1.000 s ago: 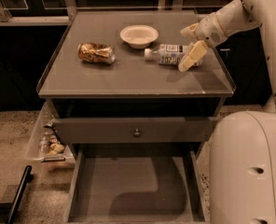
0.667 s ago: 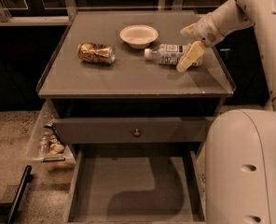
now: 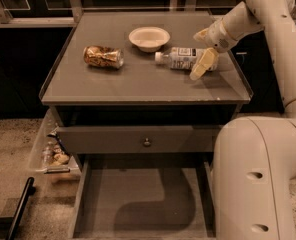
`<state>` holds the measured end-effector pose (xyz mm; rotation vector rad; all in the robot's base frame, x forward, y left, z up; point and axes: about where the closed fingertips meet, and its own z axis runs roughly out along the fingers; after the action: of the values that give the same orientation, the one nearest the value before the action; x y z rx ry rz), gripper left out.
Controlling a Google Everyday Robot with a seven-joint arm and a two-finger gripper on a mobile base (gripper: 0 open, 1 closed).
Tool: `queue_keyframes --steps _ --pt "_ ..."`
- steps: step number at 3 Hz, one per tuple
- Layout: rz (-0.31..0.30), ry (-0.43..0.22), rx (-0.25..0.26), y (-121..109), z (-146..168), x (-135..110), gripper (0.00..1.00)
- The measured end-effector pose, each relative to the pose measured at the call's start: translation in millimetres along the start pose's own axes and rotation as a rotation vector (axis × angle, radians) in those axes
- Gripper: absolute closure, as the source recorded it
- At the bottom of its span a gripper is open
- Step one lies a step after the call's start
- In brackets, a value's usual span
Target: Place blue plastic bottle into middle drawer
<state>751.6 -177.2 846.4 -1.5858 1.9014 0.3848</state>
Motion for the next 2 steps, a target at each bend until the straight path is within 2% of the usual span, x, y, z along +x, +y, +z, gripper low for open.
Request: queue_keyframes --steps 1,2 --pt "0.000 0.000 0.000 -0.1 0.4 0.1 0.19" --pt "0.000 0.000 0.000 -0.1 0.4 0.1 0.42"
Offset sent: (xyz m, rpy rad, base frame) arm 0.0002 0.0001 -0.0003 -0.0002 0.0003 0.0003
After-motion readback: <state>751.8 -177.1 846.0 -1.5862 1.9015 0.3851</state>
